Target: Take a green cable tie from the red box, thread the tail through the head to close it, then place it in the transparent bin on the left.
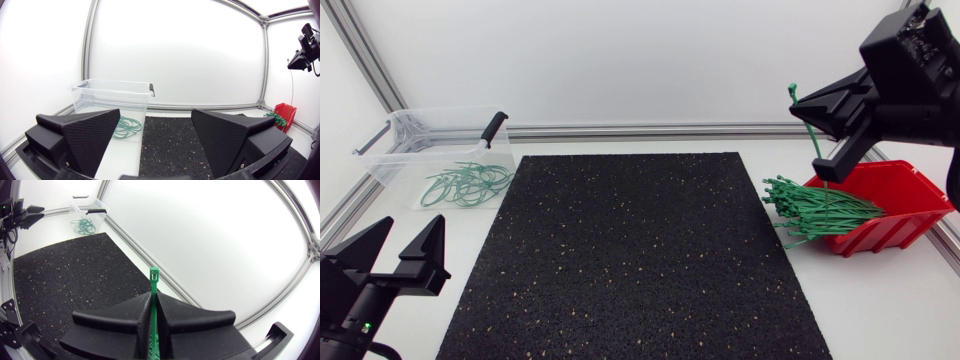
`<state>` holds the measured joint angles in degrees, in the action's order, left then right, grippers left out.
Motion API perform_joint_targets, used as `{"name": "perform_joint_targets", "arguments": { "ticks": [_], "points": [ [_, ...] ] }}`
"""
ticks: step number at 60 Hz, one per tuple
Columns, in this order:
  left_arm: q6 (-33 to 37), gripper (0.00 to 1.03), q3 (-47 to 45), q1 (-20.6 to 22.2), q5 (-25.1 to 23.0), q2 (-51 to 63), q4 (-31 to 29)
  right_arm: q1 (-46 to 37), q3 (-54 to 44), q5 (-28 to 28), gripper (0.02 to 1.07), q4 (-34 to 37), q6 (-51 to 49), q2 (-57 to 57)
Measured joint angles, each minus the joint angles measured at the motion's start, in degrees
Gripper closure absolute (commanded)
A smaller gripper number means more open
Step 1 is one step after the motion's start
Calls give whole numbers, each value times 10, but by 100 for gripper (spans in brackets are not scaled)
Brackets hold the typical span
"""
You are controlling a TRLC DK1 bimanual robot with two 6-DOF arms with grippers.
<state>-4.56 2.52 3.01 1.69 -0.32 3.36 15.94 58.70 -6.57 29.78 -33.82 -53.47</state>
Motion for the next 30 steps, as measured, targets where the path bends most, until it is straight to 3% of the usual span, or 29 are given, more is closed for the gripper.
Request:
{"name": "perform_joint_targets", "arguments": {
  "ticks": [19, 30],
  "points": [
    [-28, 4, 67, 1, -62, 89, -10, 172, -7, 122, 101, 9, 102, -16],
    [-44, 4, 106, 7, -127, 149, -10, 229, -1, 160, 101, 21, 143, -50]
  ]
}}
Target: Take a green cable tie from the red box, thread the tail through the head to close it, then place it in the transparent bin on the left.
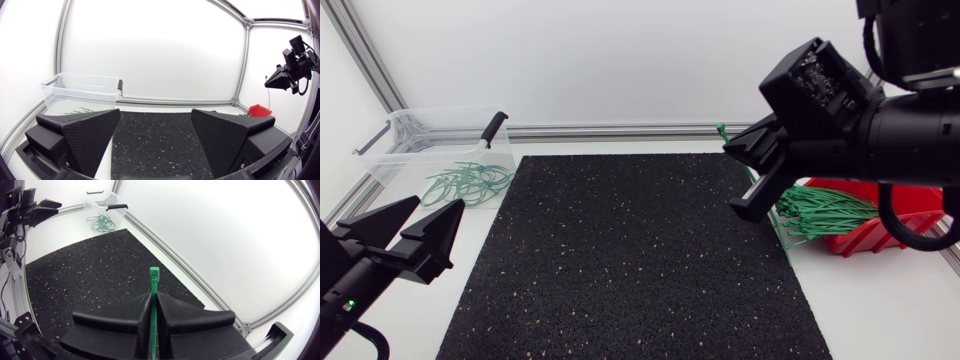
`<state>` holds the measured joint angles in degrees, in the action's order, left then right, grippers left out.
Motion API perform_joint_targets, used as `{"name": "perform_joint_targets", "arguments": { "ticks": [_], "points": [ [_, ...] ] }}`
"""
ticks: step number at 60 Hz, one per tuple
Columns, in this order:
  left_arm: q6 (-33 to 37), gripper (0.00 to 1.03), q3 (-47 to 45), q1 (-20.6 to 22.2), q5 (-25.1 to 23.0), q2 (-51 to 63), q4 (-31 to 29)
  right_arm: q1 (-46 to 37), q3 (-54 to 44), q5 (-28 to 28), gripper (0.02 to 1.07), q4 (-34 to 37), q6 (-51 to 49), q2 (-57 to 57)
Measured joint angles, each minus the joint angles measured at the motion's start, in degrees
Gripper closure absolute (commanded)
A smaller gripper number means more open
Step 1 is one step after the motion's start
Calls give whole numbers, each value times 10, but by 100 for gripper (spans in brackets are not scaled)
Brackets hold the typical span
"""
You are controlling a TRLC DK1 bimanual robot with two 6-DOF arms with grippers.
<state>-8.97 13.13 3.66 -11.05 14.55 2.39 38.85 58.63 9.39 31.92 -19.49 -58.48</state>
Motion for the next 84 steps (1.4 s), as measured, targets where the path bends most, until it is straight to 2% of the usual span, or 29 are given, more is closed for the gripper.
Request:
{"name": "perform_joint_targets", "arguments": {
  "ticks": [9, 16, 24, 30, 44, 54, 73, 84],
  "points": [
    [-7, 4, 33, 43, -44, 74, 11, 42, 14, 3, 101, 11, 54, -32],
    [-15, 4, 48, 72, -99, 128, 26, 71, 20, -1, 101, 11, 109, -46],
    [-16, 4, 61, 86, -173, 173, 27, 77, 28, -29, 101, 11, 172, -54],
    [-16, 4, 72, 110, -202, 203, 39, 75, 29, -60, 101, 11, 226, -57],
    [-16, 4, 108, 218, -213, 288, 70, 75, 29, -77, 101, -4, 303, -67],
    [-16, 4, 159, 266, -217, 351, 88, 79, 29, -58, 101, -10, 353, -72],
    [-24, 5, 212, 315, -228, 462, 132, 91, 29, -48, 101, -57, 400, -72],
    [-36, 13, 240, 330, -232, 498, 143, 99, 14, -22, 101, -95, 412, -72]
  ]
}}
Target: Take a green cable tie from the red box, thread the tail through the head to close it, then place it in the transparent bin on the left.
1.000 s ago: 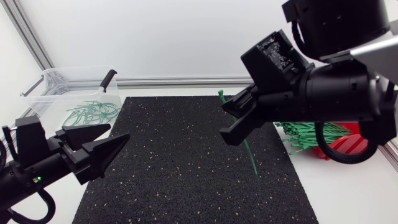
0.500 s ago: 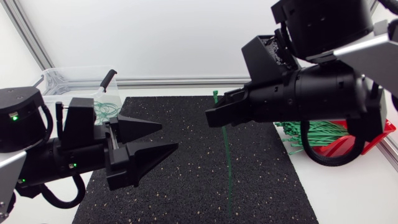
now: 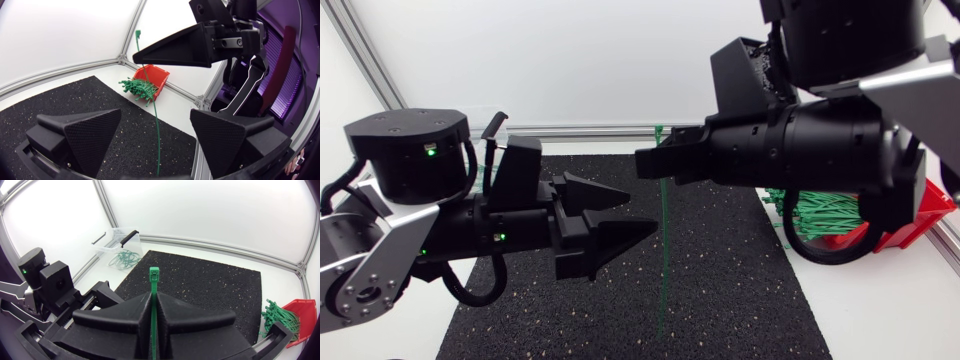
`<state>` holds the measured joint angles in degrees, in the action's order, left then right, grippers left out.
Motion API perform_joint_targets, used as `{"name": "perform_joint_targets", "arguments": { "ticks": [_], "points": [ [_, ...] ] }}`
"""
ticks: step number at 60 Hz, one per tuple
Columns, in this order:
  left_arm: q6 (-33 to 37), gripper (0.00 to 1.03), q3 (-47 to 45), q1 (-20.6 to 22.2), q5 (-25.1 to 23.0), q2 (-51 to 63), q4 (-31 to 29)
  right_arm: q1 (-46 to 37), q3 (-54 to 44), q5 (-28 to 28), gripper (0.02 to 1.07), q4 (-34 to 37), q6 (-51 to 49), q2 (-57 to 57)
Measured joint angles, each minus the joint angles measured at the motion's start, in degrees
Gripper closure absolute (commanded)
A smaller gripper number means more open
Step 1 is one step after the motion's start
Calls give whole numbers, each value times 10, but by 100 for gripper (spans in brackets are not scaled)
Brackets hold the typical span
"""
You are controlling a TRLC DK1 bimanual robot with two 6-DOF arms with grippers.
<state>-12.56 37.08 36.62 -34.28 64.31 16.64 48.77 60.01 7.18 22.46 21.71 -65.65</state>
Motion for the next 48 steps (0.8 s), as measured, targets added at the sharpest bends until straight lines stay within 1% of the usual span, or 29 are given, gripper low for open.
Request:
{"name": "perform_joint_targets", "arguments": {
  "ticks": [8, 12, 21, 25, 34, 36, 45, 46, 48],
  "points": [
    [-10, 24, 20, 3, 0, 21, 13, 28, -15, 48, 101, -17, 4, -1],
    [-12, 29, 29, 3, 0, 33, 18, 35, -19, 53, 101, -18, 4, -2],
    [-22, 45, 36, 3, 0, 57, 43, 42, -24, 77, 101, -32, 5, -5],
    [-27, 46, 36, 3, 0, 65, 49, 44, -25, 84, 101, -34, 7, -5],
    [-37, 61, 37, 3, 0, 81, 66, 44, -28, 92, 101, -43, 7, -5],
    [-40, 63, 38, 2, 0, 83, 71, 45, -28, 93, 101, -44, 7, -5],
    [-44, 63, 44, 1, 0, 89, 78, 52, -31, 96, 101, -47, 7, -5],
    [-44, 64, 45, 0, 0, 89, 78, 52, -31, 96, 101, -47, 7, -5],
    [-44, 71, 46, 0, 0, 89, 79, 53, -31, 97, 101, -47, 7, -5]
  ]
}}
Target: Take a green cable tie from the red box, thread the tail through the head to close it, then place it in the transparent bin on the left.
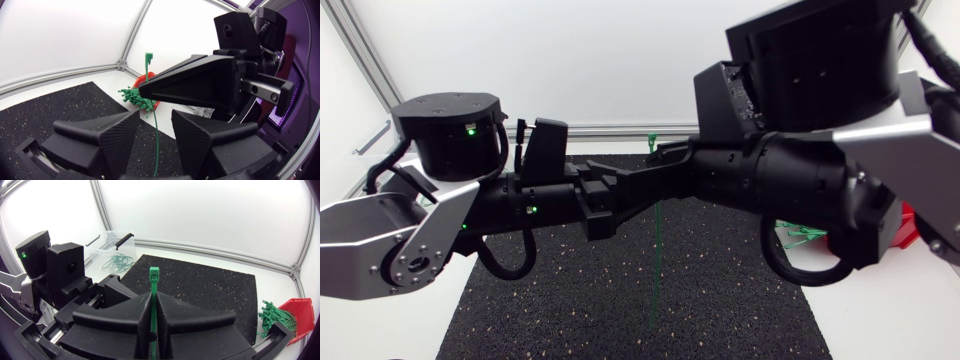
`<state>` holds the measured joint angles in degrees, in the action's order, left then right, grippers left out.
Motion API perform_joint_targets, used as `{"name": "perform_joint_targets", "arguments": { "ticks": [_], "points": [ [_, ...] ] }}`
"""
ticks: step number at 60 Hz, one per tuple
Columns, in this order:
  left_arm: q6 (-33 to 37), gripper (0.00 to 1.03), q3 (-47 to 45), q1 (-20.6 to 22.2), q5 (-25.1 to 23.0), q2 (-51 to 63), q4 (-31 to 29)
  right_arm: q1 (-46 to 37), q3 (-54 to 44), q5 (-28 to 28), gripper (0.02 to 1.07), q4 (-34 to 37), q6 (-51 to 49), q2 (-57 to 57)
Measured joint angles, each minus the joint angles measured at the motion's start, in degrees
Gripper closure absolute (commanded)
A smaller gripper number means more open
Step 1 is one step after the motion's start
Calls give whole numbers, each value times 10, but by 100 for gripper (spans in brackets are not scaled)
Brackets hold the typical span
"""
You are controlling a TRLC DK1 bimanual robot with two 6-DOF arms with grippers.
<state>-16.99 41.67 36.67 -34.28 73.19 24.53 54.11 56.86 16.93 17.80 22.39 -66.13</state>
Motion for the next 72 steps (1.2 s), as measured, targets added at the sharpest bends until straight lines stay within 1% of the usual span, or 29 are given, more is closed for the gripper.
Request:
{"name": "perform_joint_targets", "arguments": {
  "ticks": [2, 4, 17, 22, 25, 32, 55, 56, 58, 63, 66, 68, 72],
  "points": [
    [0, 78, 2, 0, 0, 0, 2, 2, 0, 4, 101, 0, 0, 0],
    [-3, 82, 3, 0, 0, 1, 7, 2, -1, 9, 101, 0, 0, 0],
    [-12, 83, 8, -2, 0, 17, 15, 6, -7, 21, 101, -1, 2, 0],
    [-12, 94, 8, -2, 0, 19, 15, 5, -9, 25, 101, -1, 2, 0],
    [-12, 98, 8, -2, 0, 19, 15, 5, -9, 27, 101, -1, 2, 0],
    [-13, 99, 8, -2, 0, 19, 15, 6, -9, 29, 101, -1, 2, 0],
    [-12, 99, 8, -2, 0, 19, 15, 7, -10, 31, 101, -7, 0, 2],
    [-12, 99, 8, -2, 0, 19, 15, 7, -12, 30, 100, -12, -2, 3],
    [-12, 99, 8, -2, 0, 19, 15, 7, -19, 28, 93, -26, -9, 6],
    [-12, 99, 8, -3, -1, 19, 15, 4, -35, 16, 85, -41, -17, 17],
    [-12, 99, 8, -3, -2, 19, 15, 1, -38, 9, 69, -42, -21, 24],
    [-12, 99, 8, -3, -2, 19, 15, -1, -38, 4, 62, -44, -23, 30],
    [-12, 99, 7, -3, -2, 18, 15, -5, -38, -3, 59, -48, -29, 44]
  ]
}}
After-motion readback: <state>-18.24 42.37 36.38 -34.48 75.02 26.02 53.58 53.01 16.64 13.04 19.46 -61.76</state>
